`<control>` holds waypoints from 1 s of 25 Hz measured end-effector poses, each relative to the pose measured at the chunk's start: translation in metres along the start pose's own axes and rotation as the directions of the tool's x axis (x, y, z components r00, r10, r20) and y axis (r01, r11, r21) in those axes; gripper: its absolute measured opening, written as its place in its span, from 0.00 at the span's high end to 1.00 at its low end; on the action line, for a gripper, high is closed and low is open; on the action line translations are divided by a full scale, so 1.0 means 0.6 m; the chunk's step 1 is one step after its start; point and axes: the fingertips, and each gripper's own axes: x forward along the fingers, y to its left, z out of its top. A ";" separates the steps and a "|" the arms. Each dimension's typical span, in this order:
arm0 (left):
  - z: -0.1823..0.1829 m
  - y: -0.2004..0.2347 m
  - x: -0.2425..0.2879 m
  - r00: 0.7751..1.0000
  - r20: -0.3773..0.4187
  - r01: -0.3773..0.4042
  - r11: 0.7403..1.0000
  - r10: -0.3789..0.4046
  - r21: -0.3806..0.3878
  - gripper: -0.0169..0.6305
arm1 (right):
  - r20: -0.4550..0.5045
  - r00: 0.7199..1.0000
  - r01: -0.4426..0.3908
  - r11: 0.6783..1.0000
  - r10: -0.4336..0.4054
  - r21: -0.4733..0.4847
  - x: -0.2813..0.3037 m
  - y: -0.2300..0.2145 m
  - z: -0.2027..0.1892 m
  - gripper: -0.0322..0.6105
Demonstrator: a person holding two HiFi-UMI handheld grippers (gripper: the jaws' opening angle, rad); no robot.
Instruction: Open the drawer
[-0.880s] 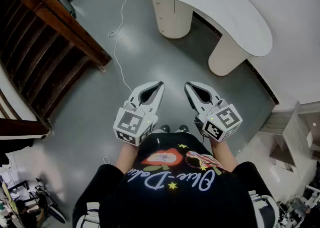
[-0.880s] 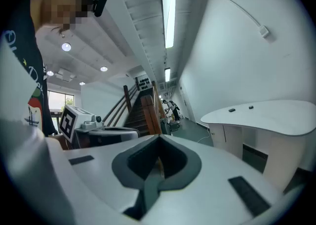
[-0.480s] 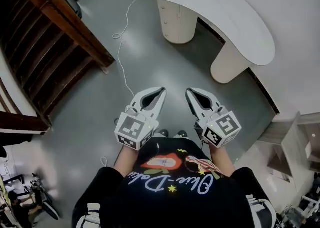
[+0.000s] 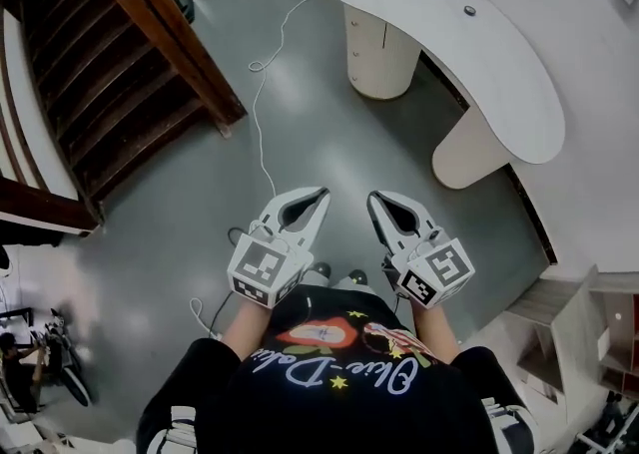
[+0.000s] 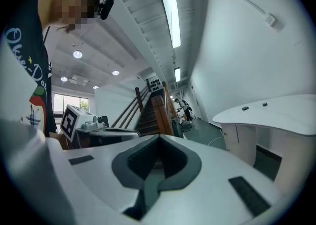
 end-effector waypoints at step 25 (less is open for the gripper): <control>0.024 0.119 0.087 0.996 0.047 0.075 0.997 -0.076 0.017 0.96 | 0.042 0.992 0.117 0.992 -0.120 0.050 0.082 -0.081 0.029 0.95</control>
